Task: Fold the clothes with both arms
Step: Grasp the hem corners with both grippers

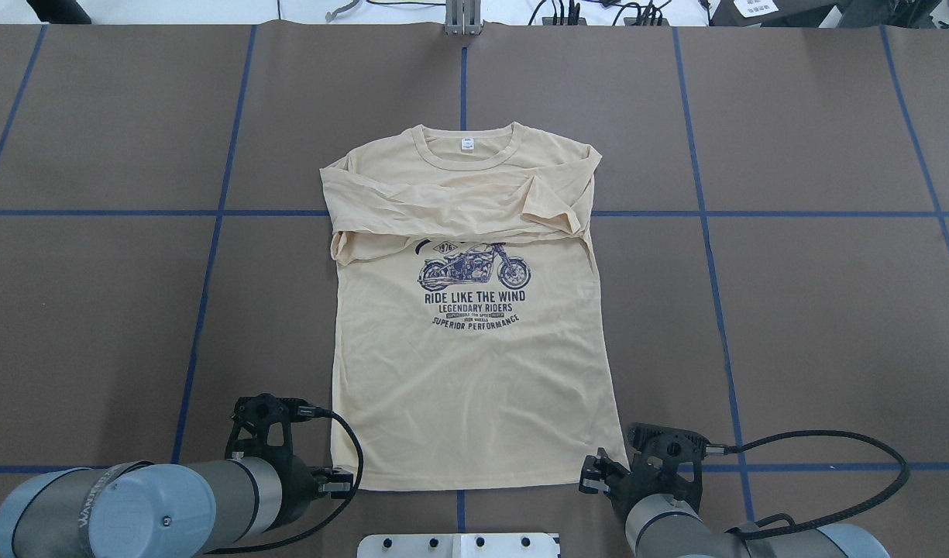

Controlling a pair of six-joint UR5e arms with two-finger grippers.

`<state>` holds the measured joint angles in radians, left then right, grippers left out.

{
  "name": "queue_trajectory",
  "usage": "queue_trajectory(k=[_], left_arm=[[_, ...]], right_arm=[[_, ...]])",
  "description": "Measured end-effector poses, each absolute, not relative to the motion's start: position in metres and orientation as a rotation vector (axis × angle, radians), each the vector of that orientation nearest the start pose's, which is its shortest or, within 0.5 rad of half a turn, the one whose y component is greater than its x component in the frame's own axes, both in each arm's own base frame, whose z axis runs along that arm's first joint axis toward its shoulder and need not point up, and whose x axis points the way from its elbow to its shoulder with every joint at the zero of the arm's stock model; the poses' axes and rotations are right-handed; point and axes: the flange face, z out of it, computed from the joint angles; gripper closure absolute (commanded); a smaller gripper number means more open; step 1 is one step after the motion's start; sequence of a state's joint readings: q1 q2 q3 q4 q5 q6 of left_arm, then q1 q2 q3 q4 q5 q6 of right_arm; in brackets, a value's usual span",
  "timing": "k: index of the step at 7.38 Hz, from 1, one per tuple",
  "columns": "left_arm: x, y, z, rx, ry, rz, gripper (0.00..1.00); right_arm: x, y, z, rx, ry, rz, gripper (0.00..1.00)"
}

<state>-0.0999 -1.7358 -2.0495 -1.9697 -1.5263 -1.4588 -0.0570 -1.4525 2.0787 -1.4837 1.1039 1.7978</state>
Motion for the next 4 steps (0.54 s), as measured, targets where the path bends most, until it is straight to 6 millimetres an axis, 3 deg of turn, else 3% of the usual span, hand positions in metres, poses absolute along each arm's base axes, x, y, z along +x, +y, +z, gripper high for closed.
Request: queue_trajectory(k=[4], left_arm=[[0.5035, -0.1886, 0.3101, 0.149, 1.033, -0.011, 1.00]], right_arm=[[-0.5116, -0.1442, 0.3602, 0.344, -0.753, 0.317, 0.56]])
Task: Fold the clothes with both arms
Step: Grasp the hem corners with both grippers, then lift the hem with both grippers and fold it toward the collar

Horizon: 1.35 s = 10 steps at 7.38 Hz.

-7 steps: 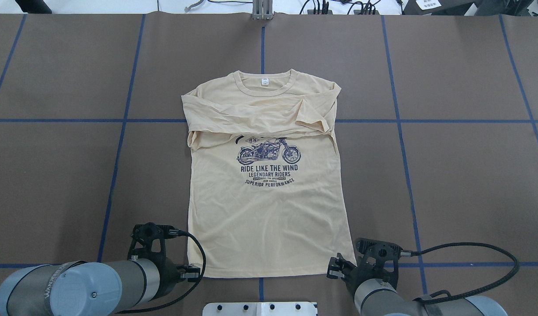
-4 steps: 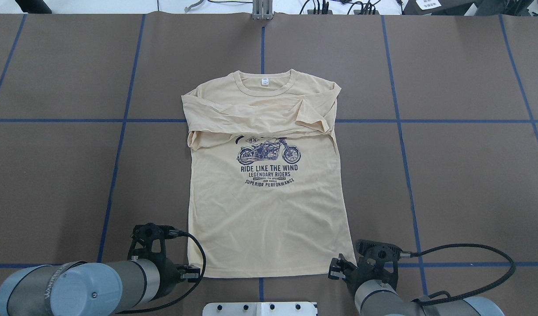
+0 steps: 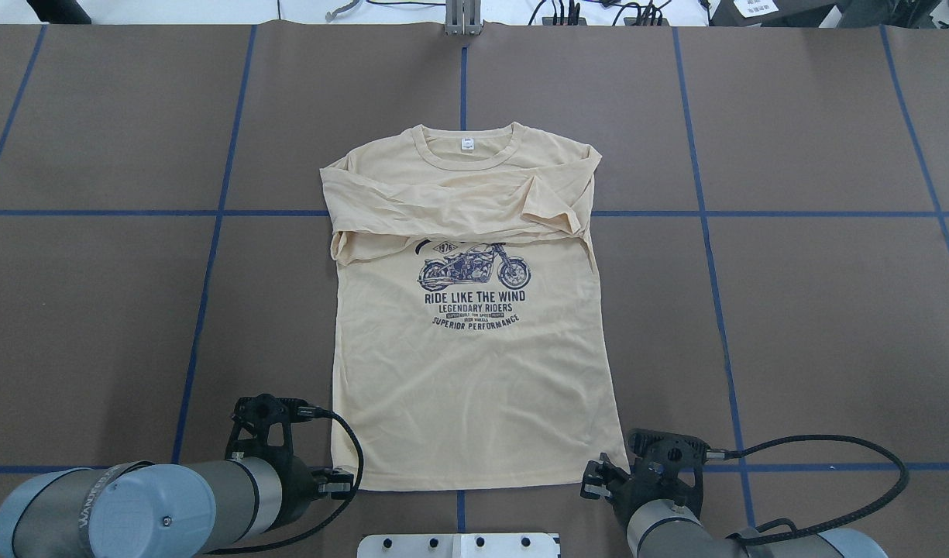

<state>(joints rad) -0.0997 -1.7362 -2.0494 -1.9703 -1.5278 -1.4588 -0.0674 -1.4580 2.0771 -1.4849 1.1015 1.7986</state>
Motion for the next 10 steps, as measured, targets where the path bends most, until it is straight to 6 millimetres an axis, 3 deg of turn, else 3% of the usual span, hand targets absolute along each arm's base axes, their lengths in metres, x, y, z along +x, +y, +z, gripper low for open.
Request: queue_trajectory(k=[2, 3, 4, 7, 8, 9, 10], left_arm=[[0.504, -0.189, 0.309, 0.149, 1.035, -0.011, 1.00], [0.504, -0.189, 0.309, 0.148, 1.035, -0.011, 1.00], [0.503, -0.189, 0.309, 0.148, 1.036, -0.011, 1.00], [0.502, -0.189, 0.306, 0.149, 1.041, -0.011, 1.00], [0.497, -0.189, 0.301, 0.151, 1.052, -0.010, 1.00], [0.482, -0.189, 0.286, 0.150, 1.067, -0.006, 1.00], [0.457, -0.184, 0.259, 0.125, 1.086, 0.012, 1.00]], right_arm=[[-0.512, -0.143, 0.360, 0.343, -0.753, 0.315, 0.64], [-0.513, -0.143, 0.360, 0.343, -0.752, 0.314, 0.74], [-0.514, -0.143, 0.360, 0.343, -0.752, 0.314, 1.00], [-0.514, -0.144, 0.355, 0.345, -0.767, 0.341, 1.00], [-0.503, -0.151, 0.340, 0.343, -0.794, 0.359, 1.00], [-0.478, -0.160, 0.316, 0.327, -0.837, 0.375, 1.00], [-0.440, -0.162, 0.287, 0.289, -0.879, 0.374, 1.00]])
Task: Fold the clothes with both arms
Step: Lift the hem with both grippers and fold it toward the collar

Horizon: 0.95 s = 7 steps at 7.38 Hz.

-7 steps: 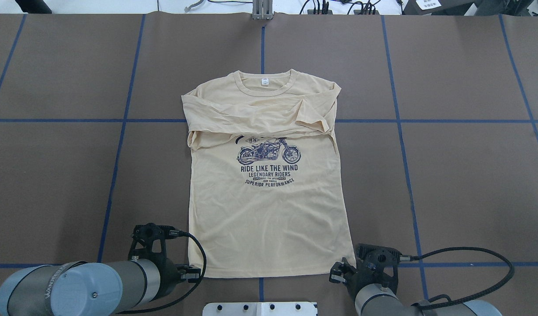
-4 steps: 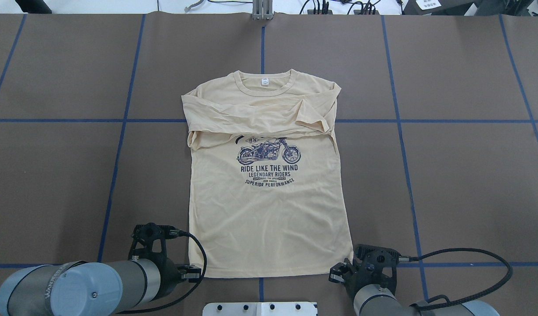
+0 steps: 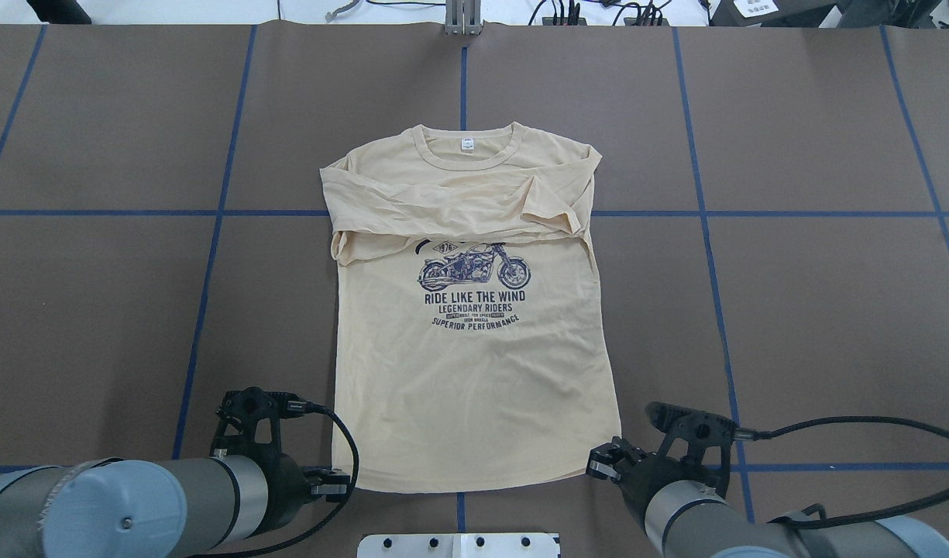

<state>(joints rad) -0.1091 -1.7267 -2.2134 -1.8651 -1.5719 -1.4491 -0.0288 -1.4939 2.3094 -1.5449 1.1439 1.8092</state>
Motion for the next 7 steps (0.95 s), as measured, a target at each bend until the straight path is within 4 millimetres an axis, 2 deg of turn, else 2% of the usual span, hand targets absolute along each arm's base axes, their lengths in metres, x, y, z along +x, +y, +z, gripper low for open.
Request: queue_trajectory(k=[1, 2, 3, 4, 5, 6, 7], left_arm=[[0.421, -0.176, 0.225, 0.088, 1.112, 0.037, 1.00], [0.380, -0.166, 0.194, 0.055, 1.139, 0.063, 1.00], [0.340, -0.155, 0.170, 0.019, 1.163, 0.093, 1.00], [0.316, -0.148, 0.158, -0.004, 1.175, 0.113, 1.00], [0.308, -0.145, 0.155, -0.014, 1.170, 0.120, 1.00], [0.316, -0.147, 0.160, -0.015, 1.145, 0.117, 1.00], [0.340, -0.154, 0.171, -0.010, 1.098, 0.101, 1.00]], right_arm=[[-0.402, -0.154, 0.255, 0.232, -0.912, 0.348, 1.00], [-0.361, -0.139, 0.223, 0.167, -0.946, 0.299, 1.00], [-0.328, -0.124, 0.200, 0.112, -0.975, 0.249, 1.00], [-0.312, -0.118, 0.190, 0.084, -0.990, 0.224, 1.00], [-0.305, -0.119, 0.187, 0.079, -0.992, 0.224, 1.00], [-0.307, -0.125, 0.188, 0.091, -0.980, 0.238, 1.00], [-0.325, -0.136, 0.190, 0.123, -0.963, 0.255, 1.00]])
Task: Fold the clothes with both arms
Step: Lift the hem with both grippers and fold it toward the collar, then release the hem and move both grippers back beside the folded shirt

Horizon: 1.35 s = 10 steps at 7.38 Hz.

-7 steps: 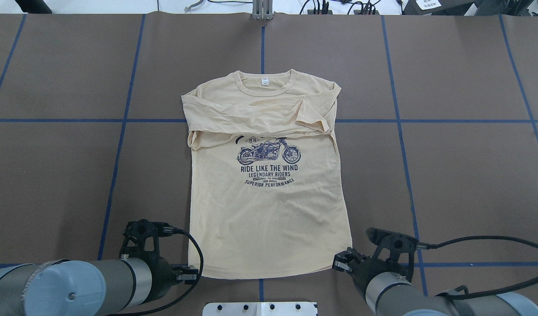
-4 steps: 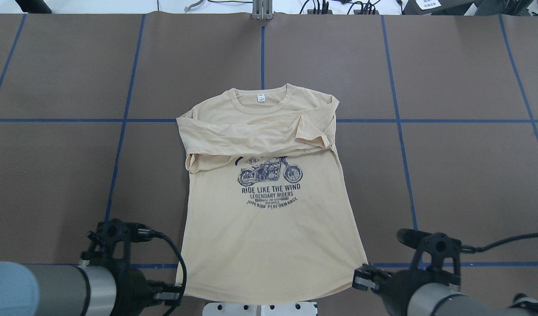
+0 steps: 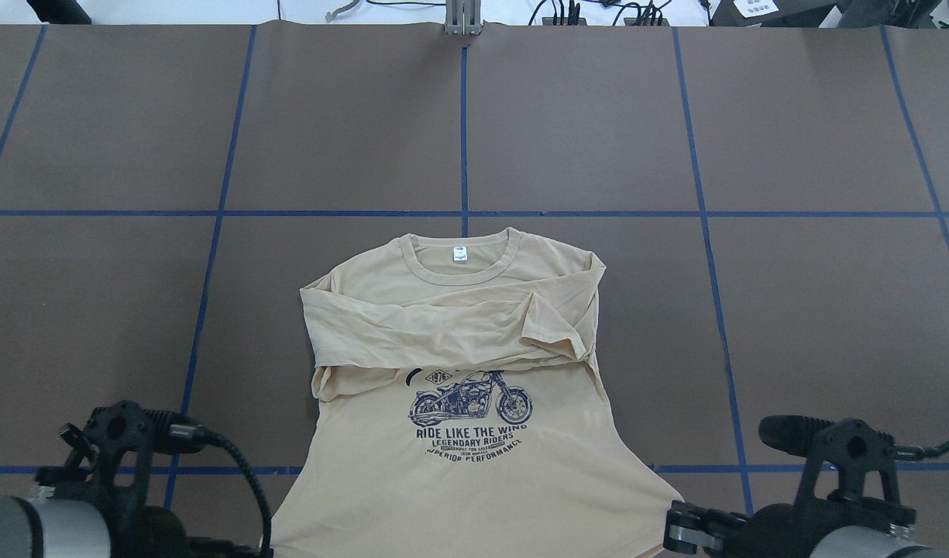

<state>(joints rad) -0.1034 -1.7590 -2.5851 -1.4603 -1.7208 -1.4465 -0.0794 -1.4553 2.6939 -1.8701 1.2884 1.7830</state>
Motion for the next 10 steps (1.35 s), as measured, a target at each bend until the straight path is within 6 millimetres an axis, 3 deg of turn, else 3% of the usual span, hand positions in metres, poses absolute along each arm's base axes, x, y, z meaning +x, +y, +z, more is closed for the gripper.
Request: queue_trajectory(k=[1, 2, 3, 4, 5, 7, 8, 10], left_arm=[[0.372, -0.173, 0.183, 0.013, 1.044, 0.071, 1.00], [0.407, -0.207, 0.194, 0.069, 0.984, 0.034, 1.00], [0.429, -0.246, 0.203, 0.134, 0.930, 0.005, 1.00], [0.430, -0.283, 0.207, 0.192, 0.895, -0.019, 1.00], [0.419, -0.312, 0.206, 0.238, 0.879, -0.042, 1.00], [0.399, -0.350, 0.206, 0.303, 0.855, -0.064, 1.00], [0.401, -0.365, 0.213, 0.319, 0.837, -0.066, 1.00], [0.447, -0.405, 0.254, 0.342, 0.803, -0.078, 1.00]], right_arm=[[-0.360, -0.159, 0.190, 0.184, -0.935, 0.273, 1.00], [-0.399, -0.198, 0.191, 0.254, -0.893, 0.303, 1.00], [-0.420, -0.244, 0.194, 0.299, -0.872, 0.332, 1.00], [-0.421, -0.288, 0.199, 0.319, -0.873, 0.358, 1.00], [-0.409, -0.324, 0.202, 0.329, -0.876, 0.380, 1.00], [-0.396, -0.369, 0.206, 0.351, -0.851, 0.399, 1.00], [-0.410, -0.388, 0.216, 0.353, -0.821, 0.403, 1.00], [-0.461, -0.429, 0.260, 0.361, -0.798, 0.413, 0.98]])
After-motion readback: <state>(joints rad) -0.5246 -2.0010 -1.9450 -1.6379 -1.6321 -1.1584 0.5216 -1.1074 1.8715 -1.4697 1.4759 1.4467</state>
